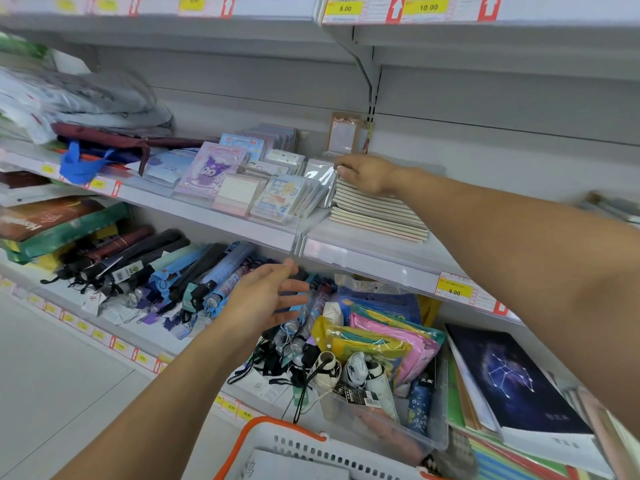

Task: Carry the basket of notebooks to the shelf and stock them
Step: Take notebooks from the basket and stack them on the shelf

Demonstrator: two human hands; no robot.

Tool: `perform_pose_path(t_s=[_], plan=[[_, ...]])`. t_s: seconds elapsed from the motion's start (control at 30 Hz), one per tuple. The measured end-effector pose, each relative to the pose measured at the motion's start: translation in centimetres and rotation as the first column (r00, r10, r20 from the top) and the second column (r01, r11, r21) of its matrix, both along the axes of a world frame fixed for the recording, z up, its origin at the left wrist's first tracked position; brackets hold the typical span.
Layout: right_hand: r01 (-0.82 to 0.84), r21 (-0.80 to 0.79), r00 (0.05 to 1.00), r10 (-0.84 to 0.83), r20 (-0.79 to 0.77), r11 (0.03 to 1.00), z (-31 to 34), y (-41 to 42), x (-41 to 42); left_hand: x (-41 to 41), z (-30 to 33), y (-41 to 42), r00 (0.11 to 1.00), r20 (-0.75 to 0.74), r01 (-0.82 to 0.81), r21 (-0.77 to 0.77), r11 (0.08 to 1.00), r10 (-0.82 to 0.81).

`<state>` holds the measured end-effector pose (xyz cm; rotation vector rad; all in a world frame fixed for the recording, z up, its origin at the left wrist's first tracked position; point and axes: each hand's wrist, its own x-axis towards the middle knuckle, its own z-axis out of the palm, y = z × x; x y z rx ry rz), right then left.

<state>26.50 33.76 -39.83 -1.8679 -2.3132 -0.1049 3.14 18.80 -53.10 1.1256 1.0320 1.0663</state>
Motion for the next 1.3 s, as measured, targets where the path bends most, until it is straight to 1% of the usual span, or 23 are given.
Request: perform_pose_path(t_s=[0.1, 0.27, 0.47, 0.57, 0.73, 0.8, 0.87, 0.93, 0.97, 1.0, 1.03, 1.07, 1.1, 1.13, 1.17, 1.2, 1.23, 1.3], plan=[[0.005, 0.064, 1.000, -0.004, -0.018, 0.998, -0.6, 0.6, -0.2, -0.2, -0.2, 0.3, 1.000, -0.004, -0.010, -0.011, 1.000, 0.010], [0.041, 0.142, 0.999, -0.043, 0.005, 0.989, -1.2, 0.3, -0.7, -0.4, -0.3, 0.3, 1.000, -0.004, -0.021, -0.021, 1.000, 0.021], [0.171, 0.162, 0.985, -0.169, -0.028, 0.972, -1.7, 0.8, -1.5, -0.3, -0.5, -0.3, 1.000, -0.025, 0.000, -0.030, 1.000, 0.000], [0.135, 0.172, 0.991, -0.130, -0.036, 0.976, -1.5, 0.4, -1.4, -0.6, -0.7, -0.3, 0.999, -0.035, -0.002, -0.047, 0.999, 0.001], [0.016, 0.272, 1.000, -0.018, 0.005, 0.962, -1.5, -0.3, -0.3, -0.7, -0.8, -0.3, 0.999, -0.046, 0.004, -0.056, 0.998, -0.007], [0.015, 0.287, 1.000, -0.021, 0.020, 0.958, -1.8, -0.5, -0.4, -0.6, -0.8, -0.3, 0.999, -0.054, 0.007, -0.053, 0.999, -0.010], [0.041, 0.254, 0.999, -0.046, 0.016, 0.966, -1.7, -1.0, -0.8, -0.4, -0.9, -0.4, 0.998, -0.060, 0.013, -0.052, 0.999, -0.017], [0.119, 0.247, 0.993, -0.119, -0.016, 0.962, -1.3, -1.7, -0.7, -0.4, -0.8, -0.4, 0.997, -0.070, 0.021, -0.050, 0.999, -0.024], [0.207, 0.289, 0.978, -0.206, -0.034, 0.935, -0.8, -2.4, -0.4, -0.3, -0.8, -0.4, 0.997, -0.072, 0.024, -0.052, 0.998, -0.027], [0.328, 0.332, 0.944, -0.319, -0.081, 0.885, -0.3, -3.0, 0.4, -0.3, -0.8, -0.4, 0.997, -0.073, 0.025, -0.053, 0.998, -0.029], [0.466, 0.323, 0.885, -0.435, -0.167, 0.824, 0.2, -3.9, 1.5, -0.3, -0.8, -0.3, 0.997, -0.072, 0.027, -0.052, 0.998, -0.031], [0.585, 0.234, 0.806, -0.523, -0.278, 0.777, 0.5, -4.8, 2.8, -0.3, -0.7, -0.3, 0.997, -0.067, 0.027, -0.052, 0.998, -0.030], [0.640, 0.096, 0.732, -0.567, -0.379, 0.762, 0.7, -5.7, 4.1, -0.3, -0.8, -0.2, 0.998, -0.058, 0.024, -0.056, 0.998, -0.028], [0.620, -0.050, 0.678, -0.567, -0.468, 0.783, 0.5, -6.2, 5.4, -0.2, -0.7, -0.2, 0.998, -0.051, 0.022, -0.061, 0.998, -0.025], [0.549, -0.151, 0.643, -0.531, -0.553, 0.822, 0.1, -6.4, 6.4, -0.1, -0.7, -0.3, 0.998, -0.050, 0.023, -0.063, 0.998, -0.026], [0.483, -0.174, 0.613, -0.473, -0.633, 0.858, -0.4, -6.5, 7.1, -0.1, -0.7, -0.3, 0.998, -0.054, 0.026, -0.063, 0.998, -0.030], [0.456, -0.141, 0.599, -0.420, -0.681, 0.879, -1.0, -6.2, 7.6, 0.0, -0.7, -0.3, 0.998, -0.058, 0.028, -0.064, 0.998, -0.032], [0.456, -0.067, 0.614, -0.368, -0.698, 0.888, -1.7, -5.7, 7.7, 0.1, -0.8, -0.4, 0.997, -0.067, 0.027, -0.063, 0.998, -0.032]])
